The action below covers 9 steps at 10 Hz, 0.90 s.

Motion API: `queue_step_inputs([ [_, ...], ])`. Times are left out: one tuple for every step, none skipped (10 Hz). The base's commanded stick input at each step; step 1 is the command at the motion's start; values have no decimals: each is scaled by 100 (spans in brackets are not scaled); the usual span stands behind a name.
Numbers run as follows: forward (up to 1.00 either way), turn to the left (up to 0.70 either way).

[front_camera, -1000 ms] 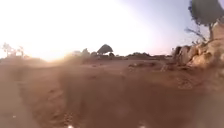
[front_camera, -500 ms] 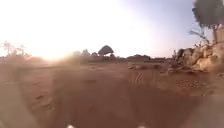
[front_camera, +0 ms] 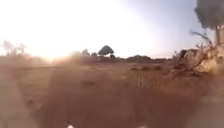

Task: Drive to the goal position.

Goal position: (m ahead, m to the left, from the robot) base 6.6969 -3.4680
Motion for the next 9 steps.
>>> queue_step_inputs([
  [67, 0],
  [67, 0],
  [67, 0],
  [67, 0],
  [67, 0],
  [67, 0],
  [67, 0],
  [67, 0],
  [67, 0],
])
